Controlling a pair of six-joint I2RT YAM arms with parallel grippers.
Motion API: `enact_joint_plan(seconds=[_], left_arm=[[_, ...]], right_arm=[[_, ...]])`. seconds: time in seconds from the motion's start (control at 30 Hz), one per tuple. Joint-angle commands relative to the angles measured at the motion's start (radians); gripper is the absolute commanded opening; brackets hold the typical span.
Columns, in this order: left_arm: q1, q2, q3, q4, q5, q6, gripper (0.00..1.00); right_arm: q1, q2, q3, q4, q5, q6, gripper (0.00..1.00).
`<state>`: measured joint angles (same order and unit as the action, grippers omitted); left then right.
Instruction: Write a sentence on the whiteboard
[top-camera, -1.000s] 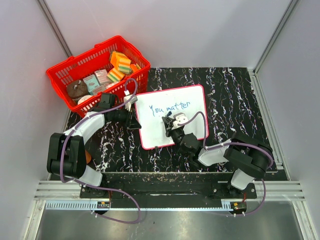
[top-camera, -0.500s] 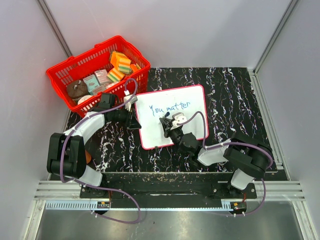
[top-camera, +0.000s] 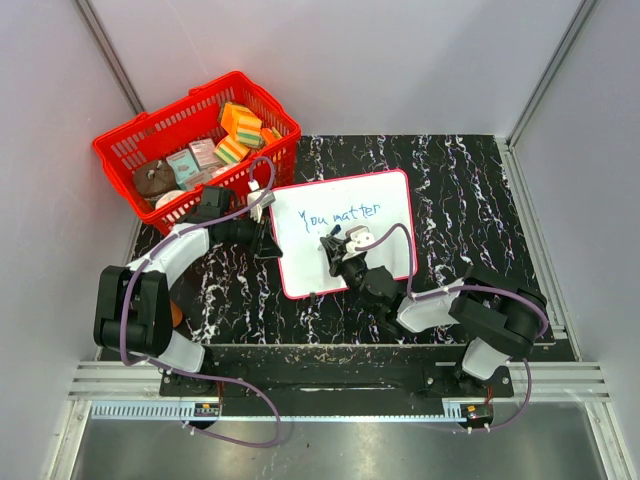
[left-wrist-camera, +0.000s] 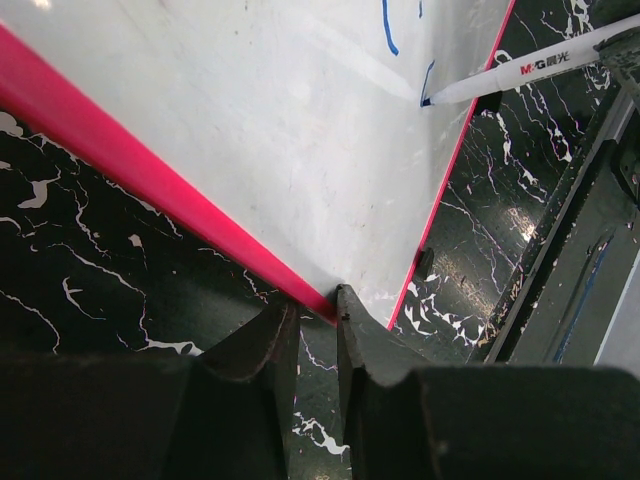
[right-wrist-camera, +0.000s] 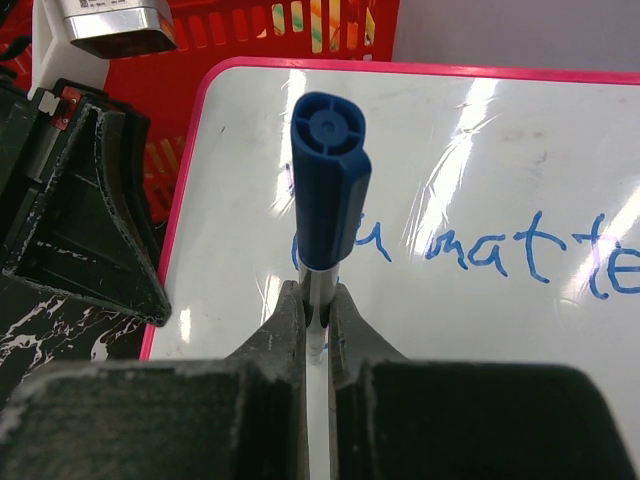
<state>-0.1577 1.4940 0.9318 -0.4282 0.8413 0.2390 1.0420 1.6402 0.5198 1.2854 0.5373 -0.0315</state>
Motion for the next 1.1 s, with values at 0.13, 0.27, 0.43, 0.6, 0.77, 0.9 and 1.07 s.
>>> enact_joint_plan(seconds=[0.13,0.27,0.43,0.6,0.77,0.9,1.07], left_arm=[[-0.005,-0.040,0.009,0.045,-0.002,0.051,0.00],[-0.005,-0.040,0.010,0.046,-0.002,0.051,0.00],[-0.005,-0.040,0.007,0.045,-0.002,0.049,0.00],[-0.005,-0.037,0.007,0.046,-0.001,0.051,0.00],[-0.005,-0.035,0.007,0.046,0.001,0.052,0.00],[-0.005,-0.035,0.009,0.046,0.002,0.052,0.00],[-0.005,-0.038,0.007,0.046,0.001,0.056,0.00]], right_arm=[[0.004,-0.025,-0.010,-0.037,0.085,-0.022,0.00],[0.004,-0.029,-0.012,-0.023,0.102,-0.033,0.00],[0.004,-0.045,-0.006,0.014,0.096,-0.065,0.00],[0.004,-0.088,-0.020,0.074,0.073,-0.100,0.00],[0.003,-0.072,0.023,0.083,0.102,-0.156,0.00],[-0.007,-0.040,0.063,0.068,0.104,-0.162,0.00],[-0.022,-0.020,0.077,0.066,0.087,-0.165,0.00]])
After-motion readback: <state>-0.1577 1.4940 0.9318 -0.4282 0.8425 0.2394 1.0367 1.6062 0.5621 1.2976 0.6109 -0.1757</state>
